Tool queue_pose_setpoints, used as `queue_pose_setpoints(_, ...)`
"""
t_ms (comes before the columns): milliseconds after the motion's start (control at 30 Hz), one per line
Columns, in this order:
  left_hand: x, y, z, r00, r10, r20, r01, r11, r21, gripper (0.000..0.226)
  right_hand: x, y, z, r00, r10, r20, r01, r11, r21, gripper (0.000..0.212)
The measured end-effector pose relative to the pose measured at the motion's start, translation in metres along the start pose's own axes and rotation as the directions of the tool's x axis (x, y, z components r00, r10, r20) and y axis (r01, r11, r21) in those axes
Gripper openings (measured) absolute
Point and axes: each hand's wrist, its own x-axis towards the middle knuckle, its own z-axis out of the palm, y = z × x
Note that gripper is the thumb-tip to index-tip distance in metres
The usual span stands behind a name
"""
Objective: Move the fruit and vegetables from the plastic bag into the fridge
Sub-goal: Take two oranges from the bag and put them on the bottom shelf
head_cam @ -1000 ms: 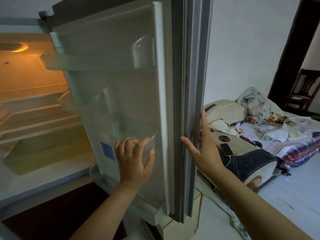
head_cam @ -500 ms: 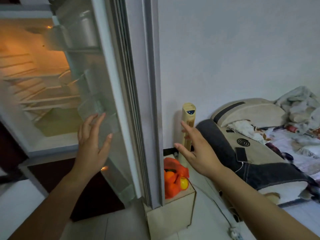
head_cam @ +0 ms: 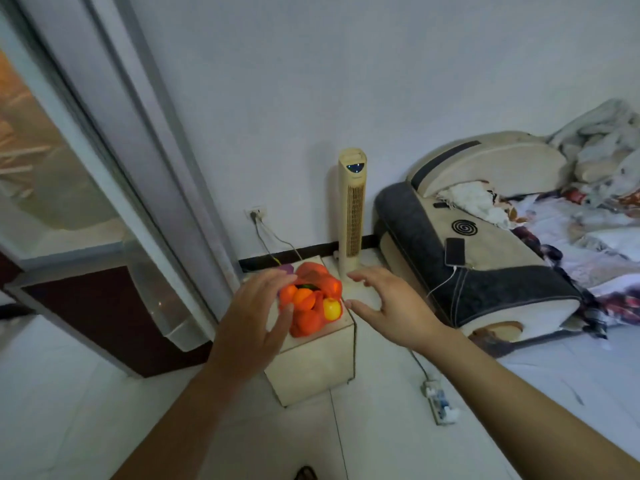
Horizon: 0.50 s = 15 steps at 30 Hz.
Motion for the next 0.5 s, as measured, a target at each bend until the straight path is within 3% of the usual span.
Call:
queue_pose_setpoints(300,0.015,-0.024,0.109,0.953,-0.169,0.249,0.184,0.982,-0.038,0.039,-0.009,0.077,0.022,0.964,0.217,0.156,-0.206,0.975,-0.080,0.050)
queue_pose_setpoints(500,0.056,-0.067,0.157,0.910,-0.303,0.281,0.319,0.948,-0.009,0.040,0.048,0.134,0.019,0.941,0.278,0.194,-0.255,0.957,-0.135,0.050)
